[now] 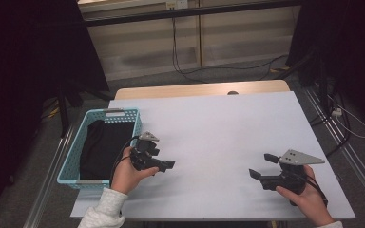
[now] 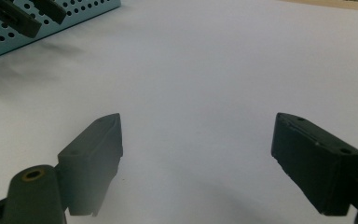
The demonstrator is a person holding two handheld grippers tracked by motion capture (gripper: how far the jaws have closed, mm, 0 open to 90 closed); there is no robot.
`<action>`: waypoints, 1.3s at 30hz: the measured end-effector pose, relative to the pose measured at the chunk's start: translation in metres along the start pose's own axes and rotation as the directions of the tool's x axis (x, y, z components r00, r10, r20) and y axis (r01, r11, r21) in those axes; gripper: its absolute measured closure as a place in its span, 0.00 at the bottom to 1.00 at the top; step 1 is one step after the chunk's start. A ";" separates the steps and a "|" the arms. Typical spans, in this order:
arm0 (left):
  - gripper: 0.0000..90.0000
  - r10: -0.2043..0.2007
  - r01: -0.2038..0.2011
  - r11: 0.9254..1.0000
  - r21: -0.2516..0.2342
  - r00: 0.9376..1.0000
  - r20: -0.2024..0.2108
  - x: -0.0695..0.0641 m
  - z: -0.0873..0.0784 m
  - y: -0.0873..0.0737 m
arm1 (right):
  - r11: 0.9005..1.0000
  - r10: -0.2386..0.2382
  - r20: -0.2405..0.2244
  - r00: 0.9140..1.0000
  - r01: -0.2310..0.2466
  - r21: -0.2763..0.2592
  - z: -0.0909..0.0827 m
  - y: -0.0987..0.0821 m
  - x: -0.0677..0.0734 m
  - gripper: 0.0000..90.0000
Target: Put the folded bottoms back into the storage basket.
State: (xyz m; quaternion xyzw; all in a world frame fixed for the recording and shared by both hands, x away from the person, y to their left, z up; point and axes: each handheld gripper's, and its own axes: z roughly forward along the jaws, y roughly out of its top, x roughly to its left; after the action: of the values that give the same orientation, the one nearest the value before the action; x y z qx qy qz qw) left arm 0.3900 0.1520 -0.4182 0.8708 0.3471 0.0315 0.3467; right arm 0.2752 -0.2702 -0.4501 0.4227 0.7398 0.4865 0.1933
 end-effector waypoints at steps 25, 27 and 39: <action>0.13 -0.015 0.017 0.996 -0.084 1.000 0.016 -0.003 0.000 -0.022 | 1.000 -0.008 -0.005 1.000 0.008 0.028 -0.010 -0.008 -0.002 0.17; 0.13 -0.013 0.014 0.996 -0.088 1.000 0.012 -0.004 0.000 -0.023 | 1.000 -0.009 -0.006 1.000 0.010 0.029 -0.010 -0.008 -0.002 0.17; 0.12 -0.016 0.019 0.993 -0.117 1.000 0.018 -0.005 -0.003 -0.032 | 0.999 -0.015 -0.011 1.000 0.016 0.039 -0.011 -0.009 -0.001 0.17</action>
State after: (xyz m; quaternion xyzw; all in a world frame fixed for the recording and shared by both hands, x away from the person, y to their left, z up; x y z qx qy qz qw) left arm 0.3664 0.1670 -0.4348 0.8461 0.3493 0.0414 0.4006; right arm 0.2648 -0.2785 -0.4530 0.4181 0.7535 0.4725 0.1849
